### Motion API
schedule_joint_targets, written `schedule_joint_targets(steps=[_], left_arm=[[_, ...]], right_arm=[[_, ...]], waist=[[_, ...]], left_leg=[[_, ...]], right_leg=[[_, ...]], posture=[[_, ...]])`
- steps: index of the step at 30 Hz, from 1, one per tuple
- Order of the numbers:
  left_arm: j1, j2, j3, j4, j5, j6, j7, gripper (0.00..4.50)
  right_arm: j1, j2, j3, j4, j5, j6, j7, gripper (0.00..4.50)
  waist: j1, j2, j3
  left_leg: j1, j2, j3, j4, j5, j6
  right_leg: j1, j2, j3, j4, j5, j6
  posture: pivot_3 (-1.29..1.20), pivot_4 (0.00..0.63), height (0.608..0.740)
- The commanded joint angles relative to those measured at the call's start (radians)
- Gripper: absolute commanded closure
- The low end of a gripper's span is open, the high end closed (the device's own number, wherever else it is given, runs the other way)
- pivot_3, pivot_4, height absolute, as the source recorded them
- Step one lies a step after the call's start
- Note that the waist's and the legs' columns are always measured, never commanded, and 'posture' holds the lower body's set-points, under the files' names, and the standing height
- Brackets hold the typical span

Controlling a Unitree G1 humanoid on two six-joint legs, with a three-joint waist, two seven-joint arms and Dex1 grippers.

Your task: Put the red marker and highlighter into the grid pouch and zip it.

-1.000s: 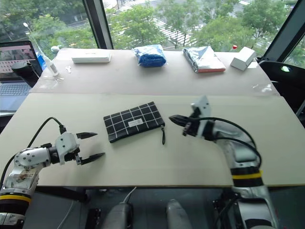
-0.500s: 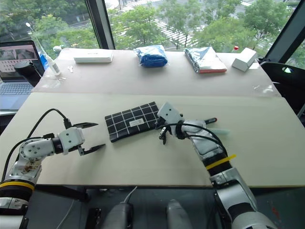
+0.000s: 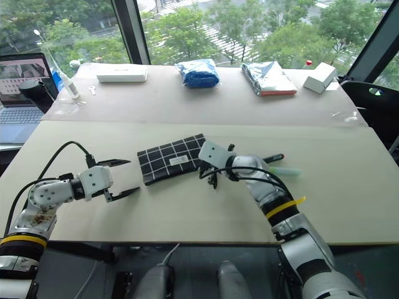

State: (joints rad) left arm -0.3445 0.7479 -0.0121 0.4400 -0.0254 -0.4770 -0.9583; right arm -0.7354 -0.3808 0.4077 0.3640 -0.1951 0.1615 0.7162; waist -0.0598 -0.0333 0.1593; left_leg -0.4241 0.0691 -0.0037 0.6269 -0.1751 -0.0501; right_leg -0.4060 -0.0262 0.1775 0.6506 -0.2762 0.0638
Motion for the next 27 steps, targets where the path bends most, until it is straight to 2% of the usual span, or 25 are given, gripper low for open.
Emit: schedule_joint_targets(steps=[1, 9, 16, 27], left_arm=[[-0.04, -0.022, -0.046, 0.054, 0.071, -0.081, 0.041, 0.0], [-0.151, -0.069, -0.112, 0.24, 0.187, -0.258, 0.154, 0.0], [-0.24, -0.1, -0.149, 0.376, 0.224, -0.37, 0.216, 0.0], [-0.294, -0.148, -0.189, 0.442, 0.184, -0.429, 0.151, 0.0]], right_arm=[[-0.011, -0.006, 0.005, 0.014, -0.033, -0.02, 0.003, 4.49], [-0.017, 0.003, -0.016, 0.018, -0.028, -0.031, 0.014, 4.49], [-0.011, 0.002, -0.025, 0.014, -0.027, -0.033, 0.022, 4.49], [-0.005, 0.008, -0.036, 0.015, -0.029, -0.027, 0.02, 4.49]], waist=[[0.002, 0.0, 0.0], [0.011, 0.0, 0.0], [0.018, 0.0, 0.0], [0.018, 0.0, 0.0]], left_leg=[[0.0, 0.0, 0.0, 0.0, 0.0, 0.0], [0.002, 0.0, 0.0, 0.001, 0.0, 0.0], [0.002, 0.0, 0.0, 0.002, 0.0, 0.0], [0.001, 0.0, 0.0, 0.002, 0.0, 0.0]], right_leg=[[0.0, 0.0, 0.0, 0.0, 0.0, 0.0], [0.002, 0.0, 0.0, 0.0, 0.0, 0.0], [0.002, 0.0, 0.0, 0.002, 0.0, 0.0], [0.001, 0.0, 0.0, 0.003, 0.0, 0.0]], posture=[[0.0, 0.15, 0.74], [0.0, 0.15, 0.74], [0.0, 0.15, 0.74], [0.0, 0.15, 0.74]])
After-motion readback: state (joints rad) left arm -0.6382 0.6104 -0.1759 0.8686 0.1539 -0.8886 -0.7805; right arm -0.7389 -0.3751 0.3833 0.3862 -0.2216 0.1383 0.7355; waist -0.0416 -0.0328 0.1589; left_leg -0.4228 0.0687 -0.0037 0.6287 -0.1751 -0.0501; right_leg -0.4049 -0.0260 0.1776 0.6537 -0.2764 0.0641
